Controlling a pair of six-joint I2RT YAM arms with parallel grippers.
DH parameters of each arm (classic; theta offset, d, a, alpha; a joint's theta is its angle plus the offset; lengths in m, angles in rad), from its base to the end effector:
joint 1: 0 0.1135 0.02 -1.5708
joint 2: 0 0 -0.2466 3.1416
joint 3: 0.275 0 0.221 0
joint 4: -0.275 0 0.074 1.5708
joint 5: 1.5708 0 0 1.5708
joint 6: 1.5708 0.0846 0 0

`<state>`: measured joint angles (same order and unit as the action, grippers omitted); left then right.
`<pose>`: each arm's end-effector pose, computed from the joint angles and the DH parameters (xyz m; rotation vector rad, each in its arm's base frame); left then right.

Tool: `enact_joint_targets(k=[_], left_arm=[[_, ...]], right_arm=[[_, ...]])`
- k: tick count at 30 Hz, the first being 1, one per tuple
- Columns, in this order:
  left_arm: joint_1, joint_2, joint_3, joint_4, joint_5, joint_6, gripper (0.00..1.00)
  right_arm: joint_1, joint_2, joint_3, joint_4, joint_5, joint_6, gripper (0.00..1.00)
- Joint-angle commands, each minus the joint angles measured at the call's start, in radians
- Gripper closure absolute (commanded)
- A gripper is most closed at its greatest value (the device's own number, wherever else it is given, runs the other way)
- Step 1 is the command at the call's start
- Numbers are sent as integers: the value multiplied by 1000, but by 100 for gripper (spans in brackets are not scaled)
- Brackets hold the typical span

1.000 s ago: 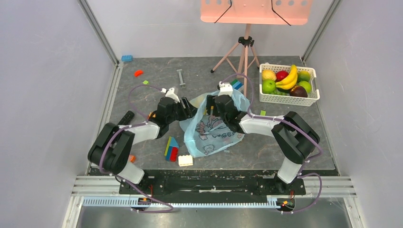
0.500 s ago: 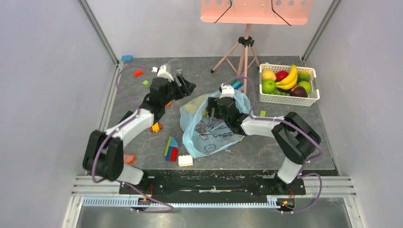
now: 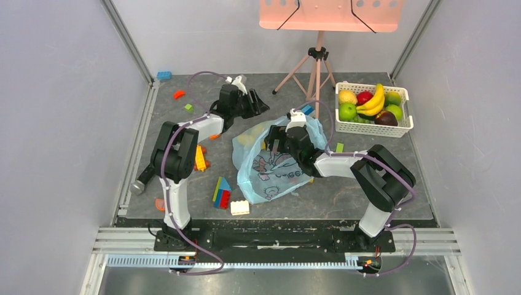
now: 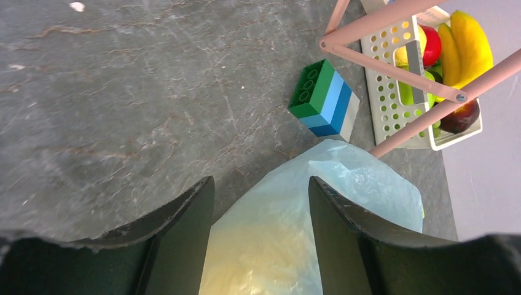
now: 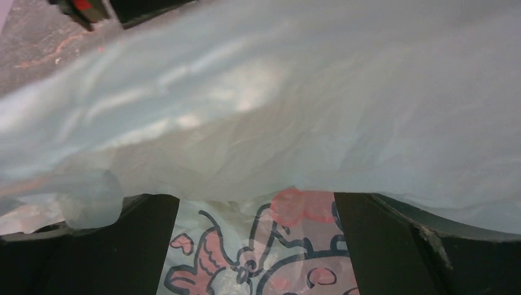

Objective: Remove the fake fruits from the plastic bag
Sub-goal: Take out the fake fruit from the plastic bag.

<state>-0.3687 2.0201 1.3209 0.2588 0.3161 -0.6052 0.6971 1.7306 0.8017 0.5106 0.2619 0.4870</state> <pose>0.4273 -0.1933 0.1788 -0.0370 2.1150 -0.9210 0.3031 0.2252 0.1593 -0.0395 2.0092 0.5073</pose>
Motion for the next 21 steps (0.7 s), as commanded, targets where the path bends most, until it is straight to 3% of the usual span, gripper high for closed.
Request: enact_joint_targets(k=[1, 12, 21], left_arm=[[1, 58, 112, -5, 117, 56, 37], [0, 140, 172, -133, 190, 99, 41], [-9, 167, 157, -142, 244, 100, 44]], right_arm=[[-10, -6, -2, 95, -29, -7, 2], [-73, 18, -38, 164, -111, -48, 2], [-83, 59, -15, 213, -189, -108, 2]])
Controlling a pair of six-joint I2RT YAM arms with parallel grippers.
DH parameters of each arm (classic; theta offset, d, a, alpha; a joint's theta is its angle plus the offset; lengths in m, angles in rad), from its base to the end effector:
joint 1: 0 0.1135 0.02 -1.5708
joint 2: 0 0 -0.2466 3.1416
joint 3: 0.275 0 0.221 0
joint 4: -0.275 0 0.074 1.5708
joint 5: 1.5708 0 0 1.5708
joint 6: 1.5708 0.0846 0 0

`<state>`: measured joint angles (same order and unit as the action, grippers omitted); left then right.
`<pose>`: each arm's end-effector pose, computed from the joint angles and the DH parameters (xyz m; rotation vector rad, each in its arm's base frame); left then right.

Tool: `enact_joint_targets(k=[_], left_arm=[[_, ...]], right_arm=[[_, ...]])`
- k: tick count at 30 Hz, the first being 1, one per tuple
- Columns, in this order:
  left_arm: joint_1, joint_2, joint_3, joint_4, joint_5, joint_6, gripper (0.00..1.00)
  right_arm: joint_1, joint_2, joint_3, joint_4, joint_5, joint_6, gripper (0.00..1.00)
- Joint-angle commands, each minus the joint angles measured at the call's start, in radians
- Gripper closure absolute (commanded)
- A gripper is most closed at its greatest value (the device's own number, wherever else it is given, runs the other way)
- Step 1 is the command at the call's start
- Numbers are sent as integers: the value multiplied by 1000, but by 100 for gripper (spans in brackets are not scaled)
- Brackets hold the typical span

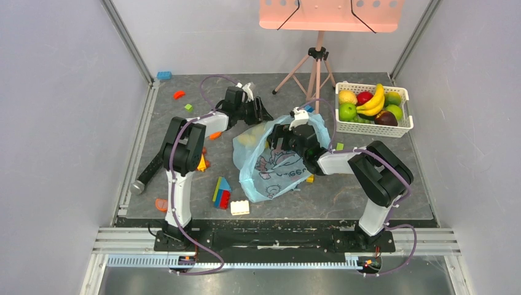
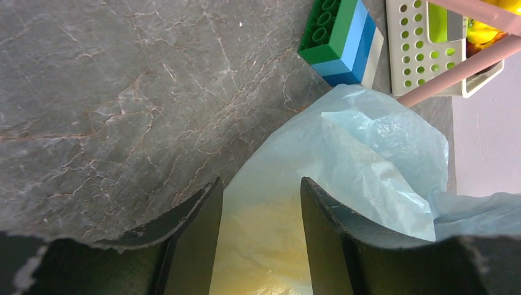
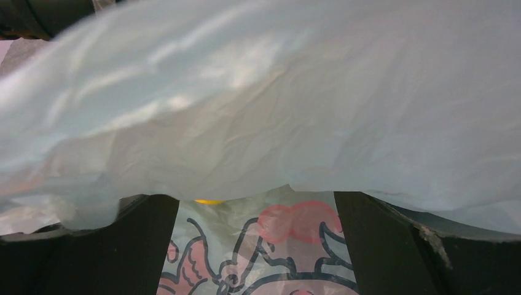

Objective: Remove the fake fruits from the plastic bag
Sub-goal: Take out the fake fruit from the plastic bag.

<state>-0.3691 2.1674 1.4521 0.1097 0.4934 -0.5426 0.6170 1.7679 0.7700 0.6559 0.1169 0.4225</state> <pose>0.4337 -0.2108 0.1388 0.1017 2.2875 -1.0369 0.3180 0.2135 0.1561 -0.1094 1.9516 0.5851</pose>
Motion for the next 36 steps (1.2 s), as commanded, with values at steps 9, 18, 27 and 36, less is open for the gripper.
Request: enact_joint_targets(k=[9, 18, 27, 36], left_arm=[[-12, 53, 14, 65, 160, 24, 55], [-16, 60, 15, 79, 195, 29, 62], [-21, 72, 20, 82, 216, 26, 65], [-24, 83, 22, 82, 233, 26, 69]], right_arm=[[-23, 66, 30, 82, -84, -49, 2], [-45, 101, 18, 141, -162, -40, 2], [-49, 127, 15, 209, -270, -57, 14], [-52, 160, 40, 167, -246, -56, 2]])
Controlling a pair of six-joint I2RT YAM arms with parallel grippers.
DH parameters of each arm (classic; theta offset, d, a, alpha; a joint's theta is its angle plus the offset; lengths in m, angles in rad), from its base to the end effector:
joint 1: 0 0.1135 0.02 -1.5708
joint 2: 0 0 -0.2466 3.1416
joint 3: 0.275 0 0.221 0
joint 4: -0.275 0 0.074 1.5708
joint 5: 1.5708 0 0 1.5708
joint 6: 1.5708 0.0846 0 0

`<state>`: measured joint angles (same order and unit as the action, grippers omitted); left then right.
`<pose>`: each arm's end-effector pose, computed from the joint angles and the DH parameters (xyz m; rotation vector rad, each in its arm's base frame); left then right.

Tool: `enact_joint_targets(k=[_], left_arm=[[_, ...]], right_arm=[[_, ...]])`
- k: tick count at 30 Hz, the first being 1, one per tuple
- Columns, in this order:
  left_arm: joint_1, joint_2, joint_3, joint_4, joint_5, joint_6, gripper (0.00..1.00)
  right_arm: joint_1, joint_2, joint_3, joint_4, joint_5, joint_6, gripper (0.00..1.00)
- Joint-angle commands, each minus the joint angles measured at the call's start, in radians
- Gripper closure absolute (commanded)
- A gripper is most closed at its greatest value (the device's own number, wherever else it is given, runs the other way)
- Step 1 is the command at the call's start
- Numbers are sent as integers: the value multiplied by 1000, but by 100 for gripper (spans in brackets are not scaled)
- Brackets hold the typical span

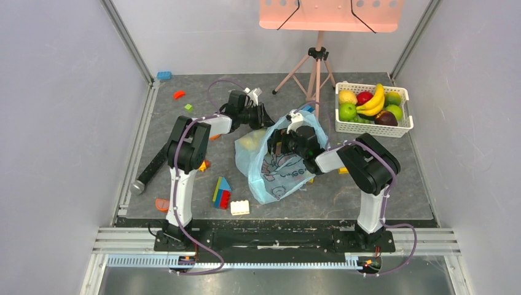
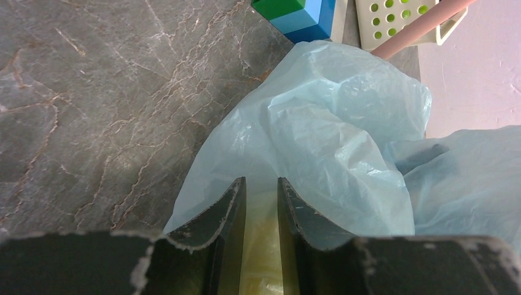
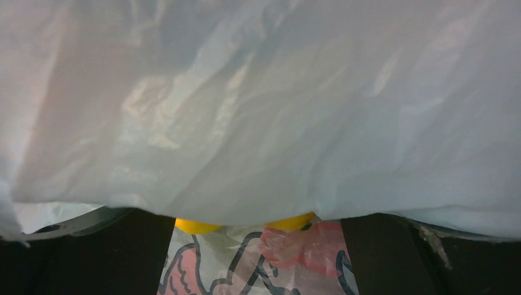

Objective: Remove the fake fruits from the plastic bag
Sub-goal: Take out the fake fruit from the plastic bag.

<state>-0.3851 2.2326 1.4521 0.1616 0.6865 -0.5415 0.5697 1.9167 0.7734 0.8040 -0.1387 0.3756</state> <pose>0.4233 -0.2294 0.1201 0.2403 2.3020 -1.2521 0.3265 0.2230 0.1243 -0.2888 1.9618 0.7604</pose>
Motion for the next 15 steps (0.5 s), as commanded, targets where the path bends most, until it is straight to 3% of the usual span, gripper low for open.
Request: enact_joint_targets(k=[1, 7, 15], left_arm=[[-9, 19, 22, 30, 41, 25, 70], [-16, 24, 28, 30, 56, 27, 76], [-21, 30, 27, 28, 66, 32, 78]], right_arm=[[-7, 14, 38, 20, 9, -7, 2], [-8, 43, 52, 46, -35, 3, 4], [-10, 38, 23, 113, -85, -10, 24]])
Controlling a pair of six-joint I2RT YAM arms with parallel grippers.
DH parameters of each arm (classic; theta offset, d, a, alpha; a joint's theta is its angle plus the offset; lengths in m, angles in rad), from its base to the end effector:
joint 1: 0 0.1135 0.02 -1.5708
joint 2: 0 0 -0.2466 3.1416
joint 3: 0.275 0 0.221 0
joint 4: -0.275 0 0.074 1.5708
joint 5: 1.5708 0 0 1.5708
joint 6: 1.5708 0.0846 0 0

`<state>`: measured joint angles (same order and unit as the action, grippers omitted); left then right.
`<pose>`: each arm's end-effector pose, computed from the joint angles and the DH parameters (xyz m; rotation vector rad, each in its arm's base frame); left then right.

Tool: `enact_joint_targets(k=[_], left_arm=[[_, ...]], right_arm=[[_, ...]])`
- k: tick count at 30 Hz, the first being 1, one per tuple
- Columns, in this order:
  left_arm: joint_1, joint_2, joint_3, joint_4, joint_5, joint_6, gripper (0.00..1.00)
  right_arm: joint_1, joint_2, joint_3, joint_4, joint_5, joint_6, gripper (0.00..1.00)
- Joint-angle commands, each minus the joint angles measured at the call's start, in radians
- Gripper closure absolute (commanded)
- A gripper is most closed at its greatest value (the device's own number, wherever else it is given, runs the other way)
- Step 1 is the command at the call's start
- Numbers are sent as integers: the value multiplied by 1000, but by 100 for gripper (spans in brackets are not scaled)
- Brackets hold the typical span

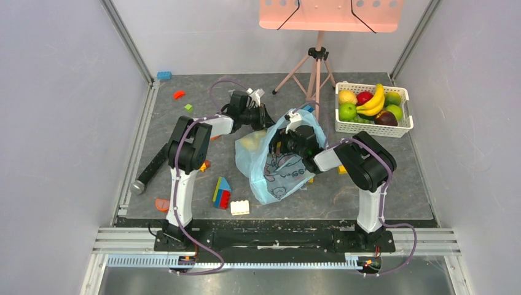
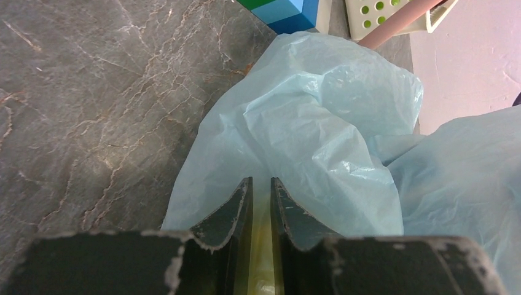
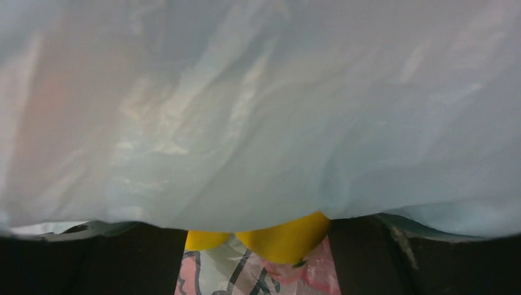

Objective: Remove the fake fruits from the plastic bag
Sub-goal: Take out the fake fruit from the plastic bag.

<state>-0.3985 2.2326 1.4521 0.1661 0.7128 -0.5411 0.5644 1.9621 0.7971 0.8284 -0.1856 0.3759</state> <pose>0.4188 -0.2363 0.1215 0.2755 2.2975 -1.2874 0.3309 0.2279 0.1178 -0.3168 1.9606 0.8014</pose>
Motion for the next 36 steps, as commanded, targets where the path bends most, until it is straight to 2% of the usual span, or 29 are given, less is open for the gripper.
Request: enact_joint_targets(k=[1, 10, 13, 14, 16, 20, 27, 36], left_arm=[[-8, 30, 27, 24, 41, 31, 78], [-7, -14, 0, 25, 5, 28, 77], [-7, -55, -28, 41, -22, 18, 70], [-8, -73, -36, 41, -42, 18, 66], [-8, -108, -55, 41, -86, 16, 53], [-8, -178, -104, 69, -152, -17, 41], [-8, -317, -201, 99, -241, -62, 32], [-6, -500, -354, 89, -334, -85, 29]], right_arm=[[-4, -16, -12, 99, -39, -14, 27], [-4, -135, -98, 127, -53, -37, 61], [-5, -189, -138, 126, -53, -37, 69], [-4, -210, -152, 126, -52, -34, 70], [-4, -255, -179, 112, -43, -35, 70], [-3, -355, -217, 7, -13, -60, 69], [11, -566, -292, -205, 60, -118, 69], [24, -826, -377, -469, 117, -142, 69]])
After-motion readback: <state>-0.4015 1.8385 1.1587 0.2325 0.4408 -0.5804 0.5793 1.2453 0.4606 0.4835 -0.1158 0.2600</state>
